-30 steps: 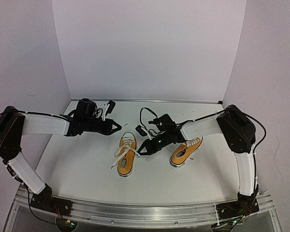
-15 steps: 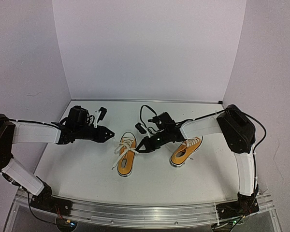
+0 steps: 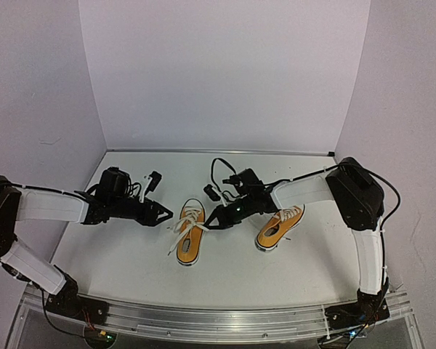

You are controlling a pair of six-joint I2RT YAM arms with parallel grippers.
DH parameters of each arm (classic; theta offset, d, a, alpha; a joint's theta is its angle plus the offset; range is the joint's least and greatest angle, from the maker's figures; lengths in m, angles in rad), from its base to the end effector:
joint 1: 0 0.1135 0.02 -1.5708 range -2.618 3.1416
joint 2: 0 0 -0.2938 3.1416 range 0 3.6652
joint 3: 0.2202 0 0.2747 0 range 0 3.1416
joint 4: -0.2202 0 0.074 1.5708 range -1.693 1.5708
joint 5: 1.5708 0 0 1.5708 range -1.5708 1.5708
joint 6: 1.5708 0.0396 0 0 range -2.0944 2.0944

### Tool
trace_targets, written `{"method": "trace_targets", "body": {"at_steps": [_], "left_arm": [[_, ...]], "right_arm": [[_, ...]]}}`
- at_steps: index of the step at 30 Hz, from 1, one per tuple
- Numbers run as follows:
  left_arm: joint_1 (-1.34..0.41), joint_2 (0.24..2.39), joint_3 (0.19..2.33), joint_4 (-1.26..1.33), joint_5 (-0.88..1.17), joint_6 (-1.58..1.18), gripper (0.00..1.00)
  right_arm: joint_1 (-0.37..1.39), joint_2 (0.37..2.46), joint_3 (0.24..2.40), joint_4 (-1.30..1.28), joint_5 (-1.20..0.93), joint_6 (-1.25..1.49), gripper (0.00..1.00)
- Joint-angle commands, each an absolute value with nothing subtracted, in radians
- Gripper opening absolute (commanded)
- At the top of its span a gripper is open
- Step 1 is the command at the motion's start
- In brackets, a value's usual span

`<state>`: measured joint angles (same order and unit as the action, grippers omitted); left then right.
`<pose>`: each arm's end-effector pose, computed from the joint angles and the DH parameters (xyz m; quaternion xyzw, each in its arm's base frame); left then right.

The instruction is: Tie the shoes

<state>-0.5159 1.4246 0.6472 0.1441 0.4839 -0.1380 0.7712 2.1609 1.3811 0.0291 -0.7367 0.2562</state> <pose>0.2503 -0.1632 0.1944 0.2690 0.8304 -0.3433 0.3467 0.3341 0.3619 0.1413 -0.3567 0.7908 0.4704 0.1616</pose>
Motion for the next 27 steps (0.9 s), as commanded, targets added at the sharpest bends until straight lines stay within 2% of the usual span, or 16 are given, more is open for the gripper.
{"method": "trace_targets", "body": {"at_steps": [1, 5, 10, 17, 19, 23, 24, 27], "left_arm": [[-0.514, 1.507, 0.733, 0.183, 0.607, 0.000, 0.53], [-0.528, 1.593, 0.773, 0.162, 0.662, 0.137, 0.56], [-0.531, 1.651, 0.785, 0.201, 0.634, 0.217, 0.57], [-0.533, 1.750, 0.823, 0.236, 0.640, 0.208, 0.51], [-0.533, 1.752, 0.825, 0.214, 0.620, 0.214, 0.42], [-0.531, 1.717, 0.799, 0.192, 0.569, 0.209, 0.07], [-0.529, 1.707, 0.792, 0.192, 0.549, 0.198, 0.01], [-0.521, 1.669, 0.771, 0.173, 0.481, 0.158, 0.00]], "right_arm": [[0.768, 2.181, 1.392, 0.043, -0.724, 0.254, 0.00], [0.762, 2.178, 1.389, 0.044, -0.722, 0.253, 0.00], [0.758, 2.180, 1.392, 0.043, -0.723, 0.255, 0.00], [0.750, 2.186, 1.393, 0.044, -0.727, 0.255, 0.00], [0.747, 2.185, 1.389, 0.044, -0.727, 0.256, 0.00], [0.743, 2.182, 1.377, 0.043, -0.725, 0.255, 0.00], [0.742, 2.181, 1.373, 0.044, -0.723, 0.255, 0.00], [0.737, 2.176, 1.361, 0.045, -0.717, 0.255, 0.00]]}}
